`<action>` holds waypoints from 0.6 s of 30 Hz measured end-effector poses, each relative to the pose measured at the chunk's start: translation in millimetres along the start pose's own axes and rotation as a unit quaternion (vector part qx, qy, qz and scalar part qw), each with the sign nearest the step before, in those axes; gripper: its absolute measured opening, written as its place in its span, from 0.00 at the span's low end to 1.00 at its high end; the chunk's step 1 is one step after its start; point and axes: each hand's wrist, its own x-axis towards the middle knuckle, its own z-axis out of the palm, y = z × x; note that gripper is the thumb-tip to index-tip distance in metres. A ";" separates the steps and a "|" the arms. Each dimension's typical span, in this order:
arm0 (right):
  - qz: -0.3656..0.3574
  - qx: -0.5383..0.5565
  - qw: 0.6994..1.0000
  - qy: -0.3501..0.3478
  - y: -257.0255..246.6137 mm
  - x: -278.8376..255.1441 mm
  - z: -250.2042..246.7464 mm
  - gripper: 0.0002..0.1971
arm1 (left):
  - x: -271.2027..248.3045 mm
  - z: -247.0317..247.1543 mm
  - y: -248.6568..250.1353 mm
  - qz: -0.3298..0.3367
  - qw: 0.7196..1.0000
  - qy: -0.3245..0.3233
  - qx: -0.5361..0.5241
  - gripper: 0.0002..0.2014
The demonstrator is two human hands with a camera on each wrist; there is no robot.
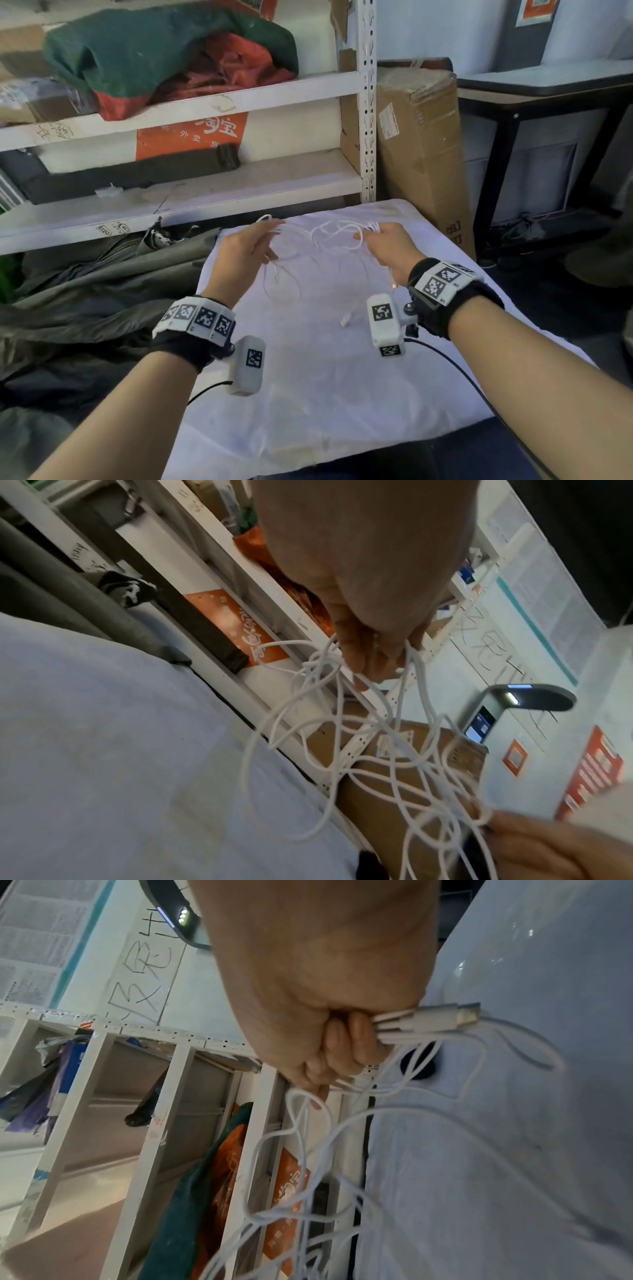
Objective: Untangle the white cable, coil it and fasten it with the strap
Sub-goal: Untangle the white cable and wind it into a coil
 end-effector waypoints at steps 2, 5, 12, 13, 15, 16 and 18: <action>0.014 0.017 0.999 0.040 3.7 3.0 -4.6 0.06 | 1.7 -8.0 -11.0 -0.107 0.988 0.064 -0.090 0.13; 0.020 0.019 0.996 0.081 9.4 9.9 -7.6 0.15 | 3.4 -21.0 -30.4 -0.253 0.913 0.185 -0.262 0.11; 0.040 0.066 0.984 0.158 12.1 23.2 -15.2 0.10 | -26.6 -26.0 -58.1 -0.367 0.772 0.335 -0.396 0.10; 0.046 0.066 0.984 0.160 14.3 23.7 -15.1 0.12 | -29.8 -22.3 -62.0 -0.384 0.772 0.333 -0.381 0.12; 0.050 0.084 0.984 0.150 15.8 22.3 -11.9 0.07 | -32.7 -15.1 -67.8 -0.428 0.788 0.304 -0.322 0.15; 0.052 0.090 0.985 0.140 15.9 20.0 -9.9 0.05 | -32.8 -12.3 -68.6 -0.449 0.801 0.276 -0.284 0.17; 0.047 0.093 0.989 0.109 14.9 15.2 -6.9 0.05 | -31.4 -11.1 -63.5 -0.465 0.838 0.211 -0.194 0.22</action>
